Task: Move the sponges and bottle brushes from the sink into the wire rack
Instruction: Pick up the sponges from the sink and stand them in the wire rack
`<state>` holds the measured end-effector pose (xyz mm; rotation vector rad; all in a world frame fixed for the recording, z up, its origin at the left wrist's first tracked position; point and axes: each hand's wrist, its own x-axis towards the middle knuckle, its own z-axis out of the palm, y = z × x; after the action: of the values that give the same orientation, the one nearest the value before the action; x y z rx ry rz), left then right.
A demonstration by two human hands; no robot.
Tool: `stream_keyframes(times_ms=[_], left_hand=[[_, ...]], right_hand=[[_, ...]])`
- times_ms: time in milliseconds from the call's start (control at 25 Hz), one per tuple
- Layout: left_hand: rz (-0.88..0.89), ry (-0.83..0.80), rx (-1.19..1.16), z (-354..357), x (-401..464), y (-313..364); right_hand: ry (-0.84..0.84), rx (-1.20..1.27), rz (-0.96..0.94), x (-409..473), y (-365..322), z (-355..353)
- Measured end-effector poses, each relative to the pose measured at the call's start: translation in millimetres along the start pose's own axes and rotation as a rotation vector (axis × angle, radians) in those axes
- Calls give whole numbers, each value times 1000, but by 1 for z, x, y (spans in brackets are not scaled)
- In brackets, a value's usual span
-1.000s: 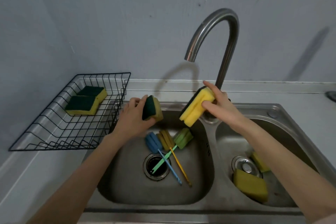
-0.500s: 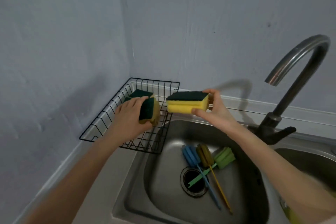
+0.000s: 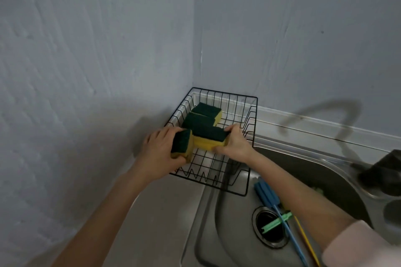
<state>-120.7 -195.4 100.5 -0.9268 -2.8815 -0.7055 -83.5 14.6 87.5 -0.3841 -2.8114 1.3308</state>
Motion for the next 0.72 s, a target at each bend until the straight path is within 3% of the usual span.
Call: stream_keyframes(times_ms=[160,320,720], left_hand=[[23,-34,-8,9,4,-7],[27,-36,-4,16,9,-7],[15,-87,-19,27,15,-16]], right_hand=[[-36,-84,-40,21,2,23],[-46,-8,-20,36,4,43],[13,-172,46,54,9,73]])
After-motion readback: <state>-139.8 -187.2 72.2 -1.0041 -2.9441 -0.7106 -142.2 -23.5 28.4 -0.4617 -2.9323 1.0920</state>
